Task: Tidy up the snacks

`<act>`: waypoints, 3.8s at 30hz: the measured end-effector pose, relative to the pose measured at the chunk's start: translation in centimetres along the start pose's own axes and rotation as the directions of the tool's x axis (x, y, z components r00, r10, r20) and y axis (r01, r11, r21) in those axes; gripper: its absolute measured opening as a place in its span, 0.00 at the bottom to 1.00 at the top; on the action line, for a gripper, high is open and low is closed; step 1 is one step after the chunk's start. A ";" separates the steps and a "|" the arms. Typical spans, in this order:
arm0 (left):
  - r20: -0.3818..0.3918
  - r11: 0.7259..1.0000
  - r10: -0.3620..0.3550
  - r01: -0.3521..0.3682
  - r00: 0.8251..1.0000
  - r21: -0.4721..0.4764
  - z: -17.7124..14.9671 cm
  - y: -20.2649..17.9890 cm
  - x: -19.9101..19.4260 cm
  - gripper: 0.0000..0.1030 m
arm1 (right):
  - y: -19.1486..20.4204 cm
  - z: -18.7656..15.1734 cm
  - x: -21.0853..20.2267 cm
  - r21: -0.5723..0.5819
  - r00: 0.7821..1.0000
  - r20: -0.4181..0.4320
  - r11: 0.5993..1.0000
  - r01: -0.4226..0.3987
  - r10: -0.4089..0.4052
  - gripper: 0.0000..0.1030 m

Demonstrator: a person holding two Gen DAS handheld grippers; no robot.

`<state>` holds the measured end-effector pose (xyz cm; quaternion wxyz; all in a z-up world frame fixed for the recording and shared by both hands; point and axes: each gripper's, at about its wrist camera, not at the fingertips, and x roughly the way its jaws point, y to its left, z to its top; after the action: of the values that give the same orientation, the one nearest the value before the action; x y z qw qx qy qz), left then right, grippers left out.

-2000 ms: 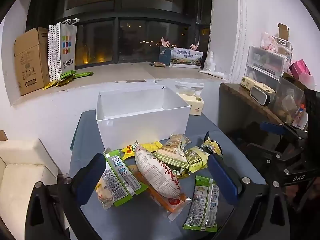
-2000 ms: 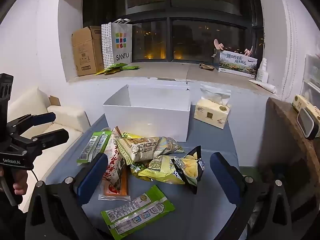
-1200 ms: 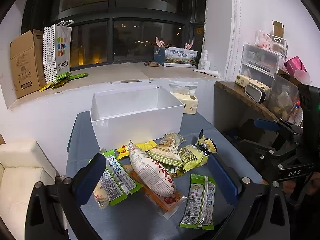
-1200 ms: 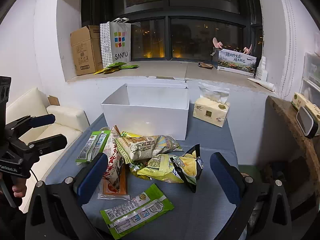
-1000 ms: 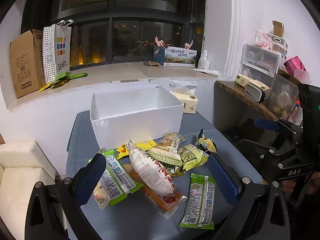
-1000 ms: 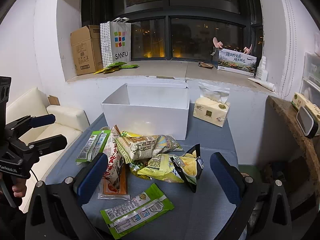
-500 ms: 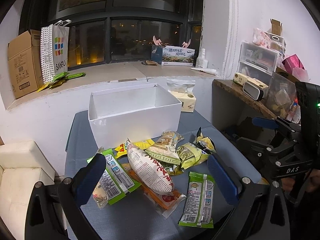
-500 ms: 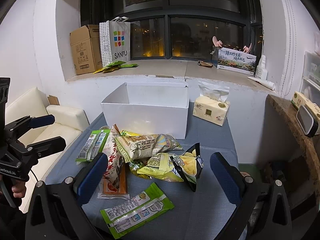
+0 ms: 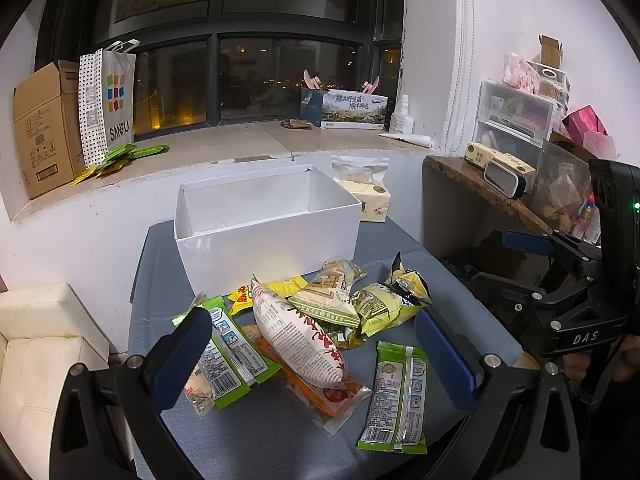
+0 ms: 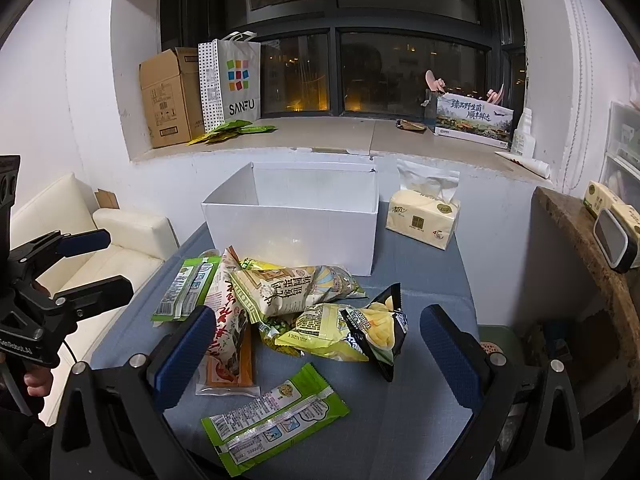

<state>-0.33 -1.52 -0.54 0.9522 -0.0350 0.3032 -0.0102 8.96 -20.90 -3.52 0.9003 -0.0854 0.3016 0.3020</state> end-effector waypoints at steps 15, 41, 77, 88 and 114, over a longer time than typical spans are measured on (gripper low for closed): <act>-0.001 1.000 0.001 -0.001 1.000 0.000 0.0 0.0 0.0 1.00 | 0.0 0.0 0.0 0.002 1.000 -0.004 1.000 0.001 -0.001 1.00; 0.004 1.000 0.004 -0.004 1.000 -0.010 0.1 0.5 0.0 1.00 | -2.0 -0.6 2.5 0.041 0.998 -0.070 0.999 -0.002 0.005 1.00; -0.213 0.960 -0.028 0.086 0.977 0.266 4.0 -3.7 12.1 1.00 | -11.7 -1.9 5.8 0.407 0.970 -0.041 0.891 -0.202 0.239 0.36; -0.491 0.918 0.063 0.142 0.869 0.369 2.9 -5.5 23.9 0.89 | -11.6 -2.5 1.3 0.388 0.975 0.026 0.897 -0.212 0.219 0.36; 0.133 0.998 -0.054 0.057 0.990 -0.017 7.4 3.6 4.4 0.32 | -9.5 0.9 4.2 0.291 0.972 -0.004 0.931 -0.222 0.233 0.36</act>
<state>7.55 2.37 2.65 0.9692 -0.0541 0.2383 -0.0311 17.67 -26.17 -5.59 0.8561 0.0767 0.3675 0.3552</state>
